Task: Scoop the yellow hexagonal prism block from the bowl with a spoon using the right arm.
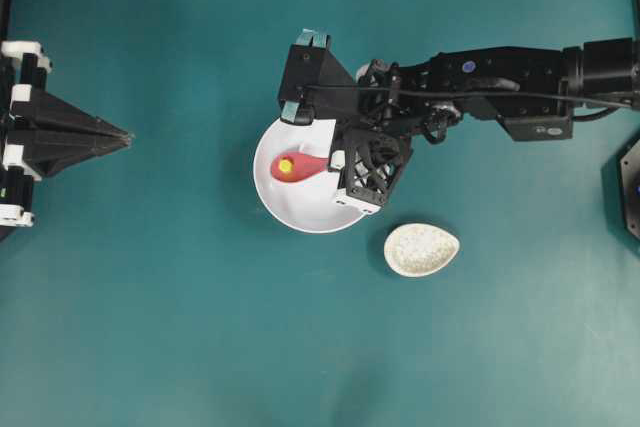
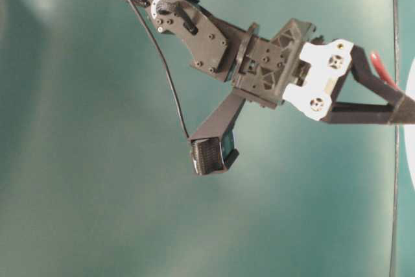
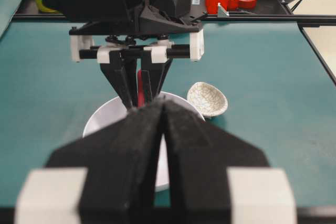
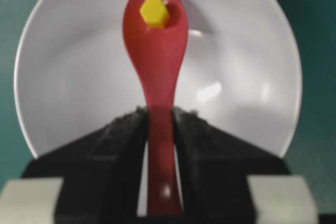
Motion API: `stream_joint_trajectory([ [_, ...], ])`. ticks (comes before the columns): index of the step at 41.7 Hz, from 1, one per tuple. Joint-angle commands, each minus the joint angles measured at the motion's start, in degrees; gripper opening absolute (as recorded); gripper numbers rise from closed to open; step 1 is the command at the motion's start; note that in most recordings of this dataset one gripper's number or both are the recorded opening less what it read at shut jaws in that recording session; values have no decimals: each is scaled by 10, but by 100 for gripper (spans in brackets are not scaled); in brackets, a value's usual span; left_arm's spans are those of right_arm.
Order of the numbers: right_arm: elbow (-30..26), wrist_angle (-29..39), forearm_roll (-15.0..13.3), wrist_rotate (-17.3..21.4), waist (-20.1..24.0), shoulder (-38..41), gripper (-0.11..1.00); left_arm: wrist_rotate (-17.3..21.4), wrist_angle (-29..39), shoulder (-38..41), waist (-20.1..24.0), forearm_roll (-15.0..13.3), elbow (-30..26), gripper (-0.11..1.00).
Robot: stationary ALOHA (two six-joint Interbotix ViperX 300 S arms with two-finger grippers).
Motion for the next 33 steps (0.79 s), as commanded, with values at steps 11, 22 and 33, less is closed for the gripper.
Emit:
stream_joint_trajectory([
  [11, 4, -10, 2, 1, 1, -61, 23, -1, -9, 4, 0, 1, -6, 1],
  [22, 63, -87, 1, 1, 1, -135, 23, -1, -9, 4, -1, 2, -6, 1],
  [33, 138, -180, 1, -1, 1, -242, 23, -2, -10, 4, 0, 1, -6, 1],
])
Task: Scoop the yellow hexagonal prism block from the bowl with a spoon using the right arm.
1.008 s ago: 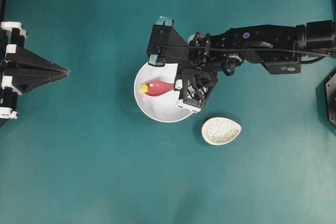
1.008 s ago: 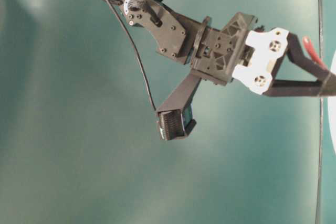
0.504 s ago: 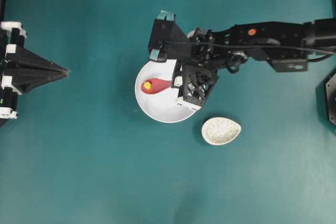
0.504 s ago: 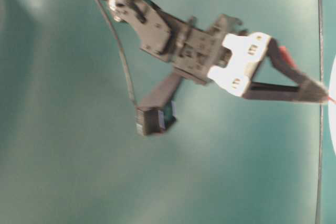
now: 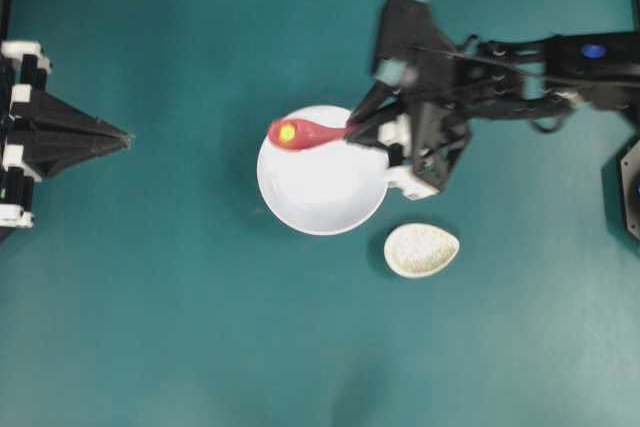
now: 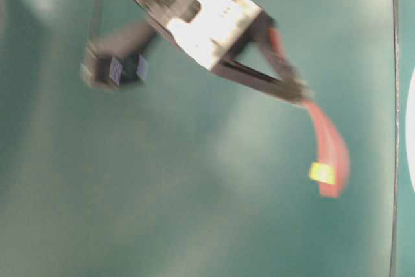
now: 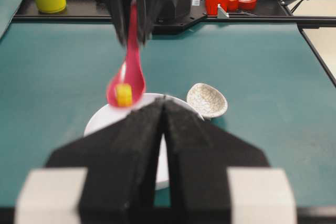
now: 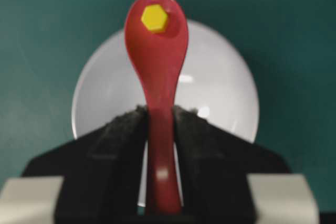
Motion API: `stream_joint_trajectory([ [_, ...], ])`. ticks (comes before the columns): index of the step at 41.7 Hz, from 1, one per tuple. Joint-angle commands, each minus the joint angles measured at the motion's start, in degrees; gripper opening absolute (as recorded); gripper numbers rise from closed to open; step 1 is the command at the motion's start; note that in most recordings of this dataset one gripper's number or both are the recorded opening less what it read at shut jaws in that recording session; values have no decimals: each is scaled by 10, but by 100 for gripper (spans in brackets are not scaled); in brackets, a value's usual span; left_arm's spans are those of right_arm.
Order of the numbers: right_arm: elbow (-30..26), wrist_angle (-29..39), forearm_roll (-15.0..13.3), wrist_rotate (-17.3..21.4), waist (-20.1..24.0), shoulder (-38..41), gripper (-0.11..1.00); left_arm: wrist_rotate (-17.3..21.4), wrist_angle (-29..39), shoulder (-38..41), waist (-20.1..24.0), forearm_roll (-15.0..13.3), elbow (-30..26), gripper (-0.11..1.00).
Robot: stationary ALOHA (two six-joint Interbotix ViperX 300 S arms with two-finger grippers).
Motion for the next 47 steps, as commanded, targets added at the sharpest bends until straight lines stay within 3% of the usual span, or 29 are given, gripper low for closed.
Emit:
stream_joint_trajectory([
  [1, 15, -25, 1, 2, 1, -51, 23, -1, -6, 5, -1, 1, -7, 1],
  [11, 48, -37, -2, -1, 1, -103, 23, -1, -7, 5, -1, 2, -7, 1],
  [47, 50, -35, -4, -1, 1, -104, 23, 6, -4, 5, 0, 1, -6, 1],
])
